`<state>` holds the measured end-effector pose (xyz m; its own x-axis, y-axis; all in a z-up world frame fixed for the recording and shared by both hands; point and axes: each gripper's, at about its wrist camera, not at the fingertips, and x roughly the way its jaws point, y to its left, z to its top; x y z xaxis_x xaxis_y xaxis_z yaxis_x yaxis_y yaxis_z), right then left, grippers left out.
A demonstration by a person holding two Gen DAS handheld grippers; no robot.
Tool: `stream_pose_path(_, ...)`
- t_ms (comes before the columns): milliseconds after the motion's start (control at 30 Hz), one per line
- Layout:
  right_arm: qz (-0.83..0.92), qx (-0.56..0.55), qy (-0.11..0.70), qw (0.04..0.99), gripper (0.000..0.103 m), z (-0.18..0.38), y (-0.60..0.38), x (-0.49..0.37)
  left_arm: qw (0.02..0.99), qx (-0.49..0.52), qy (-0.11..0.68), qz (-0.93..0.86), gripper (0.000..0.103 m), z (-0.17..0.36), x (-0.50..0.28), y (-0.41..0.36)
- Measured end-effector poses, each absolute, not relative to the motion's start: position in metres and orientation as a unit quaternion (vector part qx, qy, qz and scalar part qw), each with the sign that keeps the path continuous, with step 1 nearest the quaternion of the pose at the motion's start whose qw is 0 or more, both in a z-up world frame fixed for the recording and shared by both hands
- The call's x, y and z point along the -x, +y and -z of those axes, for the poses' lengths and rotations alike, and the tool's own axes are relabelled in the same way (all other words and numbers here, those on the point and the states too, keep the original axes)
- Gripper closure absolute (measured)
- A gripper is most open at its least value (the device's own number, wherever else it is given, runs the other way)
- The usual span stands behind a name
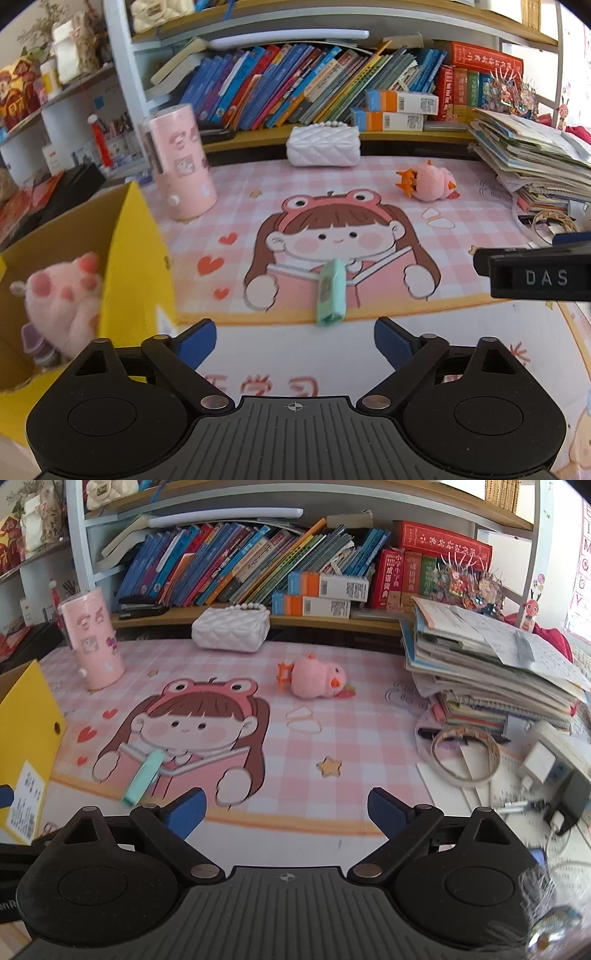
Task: Organize objects
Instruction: 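Lift both open tools out and move them toward the mint-green object and pink chick, then close the left tool on the mint-green rectangular object, then grasp the pink plush chick with the right tool while the left tool holds the green object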
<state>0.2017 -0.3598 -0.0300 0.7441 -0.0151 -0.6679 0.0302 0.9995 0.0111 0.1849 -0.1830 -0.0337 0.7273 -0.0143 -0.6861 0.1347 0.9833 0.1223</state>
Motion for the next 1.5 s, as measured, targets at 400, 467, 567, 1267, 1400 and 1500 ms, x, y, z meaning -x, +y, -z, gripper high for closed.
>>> stream_pose_path(400, 0.008, 0.010, 0.345, 0.939, 0.009, 0.032, -0.380, -0.250, 0.910, -0.080, 0.405, 0.030, 0.040, 0.064, -0.240, -0.203)
stream_pose_path(467, 0.007, 0.015, 0.345, 0.939, 0.009, 0.034, -0.381, -0.256, 0.908, -0.078, 0.410, 0.031, 0.042, 0.067, -0.247, -0.205)
stream_pose_path(567, 0.005, 0.017, 0.344, 0.939, 0.009, 0.036, -0.382, -0.262, 0.907, -0.084, 0.411, 0.034, 0.045, 0.071, -0.253, -0.209)
stream_pose_path(1267, -0.009, -0.008, 0.350, 0.937, 0.008, 0.045, -0.386, -0.295, 0.921, -0.032, 0.384, 0.052, 0.081, 0.039, -0.230, -0.187)
stream_pose_path(1400, -0.007, -0.016, 0.354, 0.935, 0.007, 0.056, -0.389, -0.330, 0.925, -0.027, 0.375, 0.049, 0.081, 0.025, -0.215, -0.176)
stream_pose_path(1500, -0.008, -0.010, 0.362, 0.932, 0.005, 0.067, -0.388, -0.358, 0.925, -0.026, 0.378, 0.041, 0.081, 0.021, -0.208, -0.170)
